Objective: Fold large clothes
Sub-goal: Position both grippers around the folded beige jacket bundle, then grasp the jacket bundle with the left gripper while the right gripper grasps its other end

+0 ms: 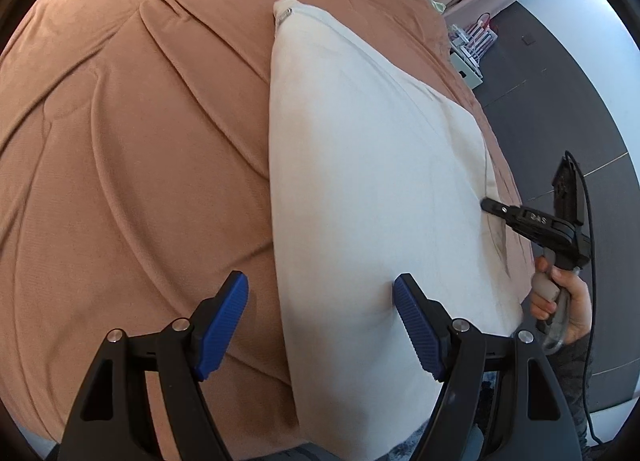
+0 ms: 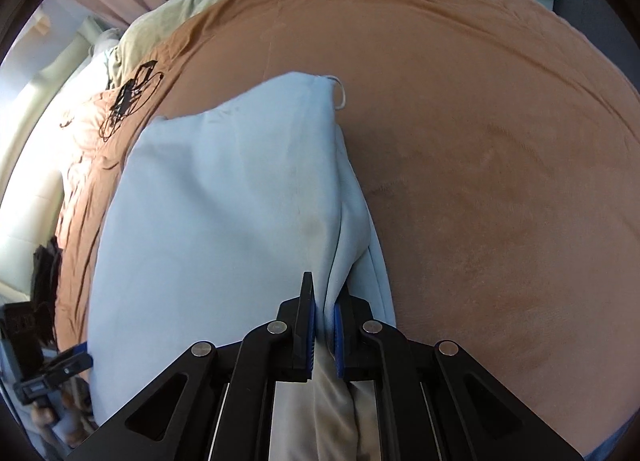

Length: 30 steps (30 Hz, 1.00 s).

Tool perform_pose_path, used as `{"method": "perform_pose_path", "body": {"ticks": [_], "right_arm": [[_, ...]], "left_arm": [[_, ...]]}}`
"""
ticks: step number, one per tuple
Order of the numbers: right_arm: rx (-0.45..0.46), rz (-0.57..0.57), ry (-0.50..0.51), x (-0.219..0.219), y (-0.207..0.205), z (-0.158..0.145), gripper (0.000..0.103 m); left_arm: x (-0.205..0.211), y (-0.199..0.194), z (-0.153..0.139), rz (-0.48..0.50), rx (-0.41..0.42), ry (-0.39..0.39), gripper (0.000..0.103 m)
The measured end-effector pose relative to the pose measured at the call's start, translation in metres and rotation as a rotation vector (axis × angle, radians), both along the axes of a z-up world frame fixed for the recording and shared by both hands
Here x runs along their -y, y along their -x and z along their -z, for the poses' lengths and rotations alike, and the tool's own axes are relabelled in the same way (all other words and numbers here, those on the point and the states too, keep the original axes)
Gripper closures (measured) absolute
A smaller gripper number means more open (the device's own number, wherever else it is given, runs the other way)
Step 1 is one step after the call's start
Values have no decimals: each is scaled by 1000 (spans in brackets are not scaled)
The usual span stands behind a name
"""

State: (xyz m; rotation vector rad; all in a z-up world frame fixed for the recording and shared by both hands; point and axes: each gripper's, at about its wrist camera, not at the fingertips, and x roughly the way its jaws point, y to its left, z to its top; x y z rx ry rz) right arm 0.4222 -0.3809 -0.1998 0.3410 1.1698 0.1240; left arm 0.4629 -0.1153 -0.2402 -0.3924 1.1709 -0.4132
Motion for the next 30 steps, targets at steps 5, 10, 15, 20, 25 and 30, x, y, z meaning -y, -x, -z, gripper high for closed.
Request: {"method": "perform_pose_path", "body": {"ticks": [5, 10, 15, 20, 25, 30], "right_arm": [[16, -13, 87, 3, 2, -15, 31], [34, 5, -28, 33, -4, -11, 26], [-32, -4, -245, 55, -20, 23, 26], [-24, -43, -368, 53, -36, 38, 30], [-53, -101, -412, 37, -60, 46, 45], [-64, -130, -438, 22, -82, 50, 45]], "left_arm": [[-11, -20, -4, -34, 10, -10, 27], [-12, -42, -4, -40, 21, -25, 27], [-6, -63, 0, -25, 25, -49, 27], [-5, -87, 8, -34, 13, -33, 32], [1, -111, 12, -33, 29, -47, 33], [6, -130, 14, -33, 43, -74, 33]]}}
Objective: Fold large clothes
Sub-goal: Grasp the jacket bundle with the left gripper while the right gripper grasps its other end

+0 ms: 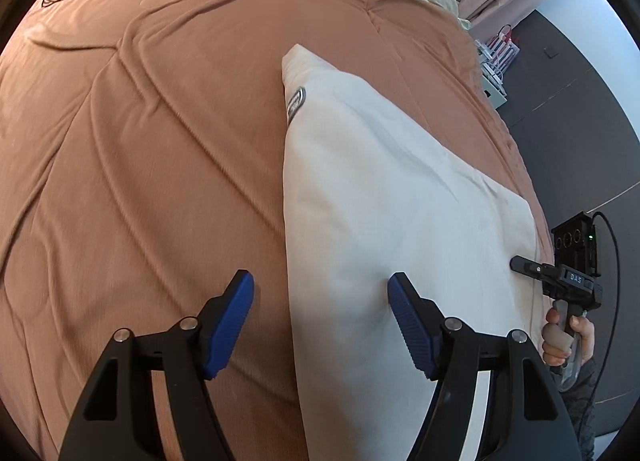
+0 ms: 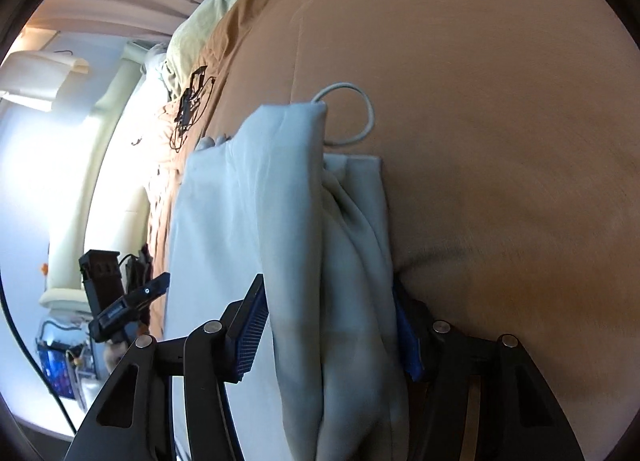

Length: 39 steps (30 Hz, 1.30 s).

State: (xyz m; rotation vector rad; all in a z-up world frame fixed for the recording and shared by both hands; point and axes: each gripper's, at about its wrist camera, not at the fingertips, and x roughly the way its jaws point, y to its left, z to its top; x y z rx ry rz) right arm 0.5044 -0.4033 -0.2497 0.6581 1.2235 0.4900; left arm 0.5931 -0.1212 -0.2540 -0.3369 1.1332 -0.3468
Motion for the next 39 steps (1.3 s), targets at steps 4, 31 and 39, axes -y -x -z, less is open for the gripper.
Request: {"method": "perform_pose_path", "body": {"ticks": [4, 31, 39], "right_arm": [[5, -10, -11, 2, 1, 0, 48], [311, -10, 102, -49, 84, -144, 90], [502, -40, 114, -79, 146, -229, 90]], "left_arm": [[6, -17, 1, -6, 7, -16, 33], [-5, 42, -115, -13, 247, 12, 83], [-29, 101, -186, -64, 429, 53, 85]]}}
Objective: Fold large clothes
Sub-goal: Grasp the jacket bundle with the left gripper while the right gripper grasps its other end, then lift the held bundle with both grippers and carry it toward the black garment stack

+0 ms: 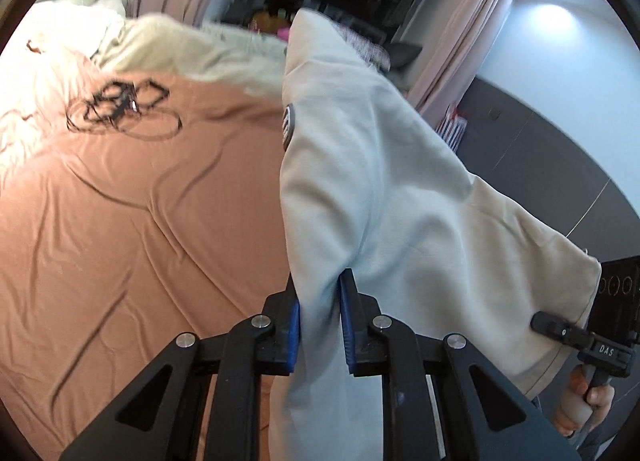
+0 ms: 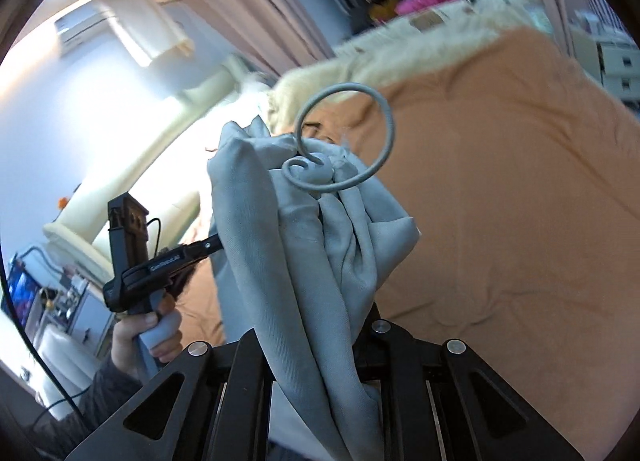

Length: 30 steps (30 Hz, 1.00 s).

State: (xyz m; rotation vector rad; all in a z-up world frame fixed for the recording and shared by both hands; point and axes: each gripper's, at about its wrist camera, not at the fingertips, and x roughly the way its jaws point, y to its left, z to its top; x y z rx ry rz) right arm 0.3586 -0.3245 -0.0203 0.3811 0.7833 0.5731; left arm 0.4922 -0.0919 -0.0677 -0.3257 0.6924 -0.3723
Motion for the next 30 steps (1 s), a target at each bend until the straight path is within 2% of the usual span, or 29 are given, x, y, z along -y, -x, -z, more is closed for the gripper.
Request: {"method": "perform_pose_path", "body": {"ticks": [8, 16, 24, 30], "right_arm": [[140, -49, 13, -42, 45, -65, 90], [238, -140, 17, -119, 68, -113, 90], [276, -254, -21, -206, 79, -122, 90], [294, -353, -34, -289, 84, -124, 90]], "left_arm": [[-47, 50, -63, -72, 123, 6, 86], [-129, 98, -113, -179, 215, -3, 86], [-220, 146, -136, -314, 261, -34, 86], [-290, 181, -142, -404, 263, -58, 87]]}}
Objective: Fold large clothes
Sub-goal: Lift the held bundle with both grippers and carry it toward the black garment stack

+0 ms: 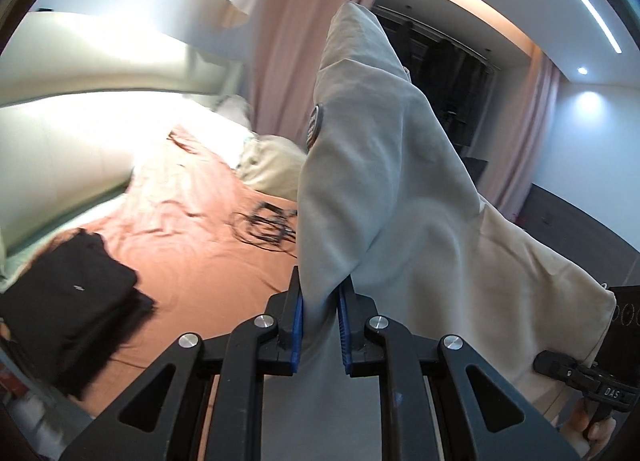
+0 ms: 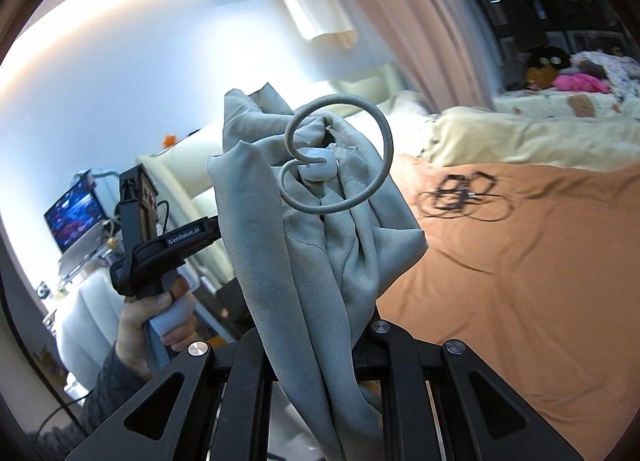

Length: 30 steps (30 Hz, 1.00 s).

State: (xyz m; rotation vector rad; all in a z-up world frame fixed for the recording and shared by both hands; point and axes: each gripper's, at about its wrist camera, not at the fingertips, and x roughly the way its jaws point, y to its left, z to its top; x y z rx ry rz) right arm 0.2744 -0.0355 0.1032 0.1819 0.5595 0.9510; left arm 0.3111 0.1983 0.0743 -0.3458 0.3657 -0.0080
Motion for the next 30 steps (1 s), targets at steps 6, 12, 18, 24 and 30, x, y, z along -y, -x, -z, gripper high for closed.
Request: {"method": "perform_pose_path", "body": {"ticks": [6, 12, 18, 24, 30], "right_arm": [[8, -100, 9, -82, 7, 5, 90], [-2, -188, 29, -162, 6, 12, 90], [-38, -267, 20, -229, 1, 26, 90], [-78, -348, 0, -297, -10, 37, 90], [-113, -461, -22, -366, -3, 45, 90]], "left_arm": [[-71, 25, 4, -91, -4, 15, 87], [-134, 39, 9, -168, -35, -11, 87], [-195, 56, 12, -242, -51, -7, 88], [-265, 71, 11, -325, -59, -5, 88], [-325, 89, 3, -405, -69, -9, 88]]}}
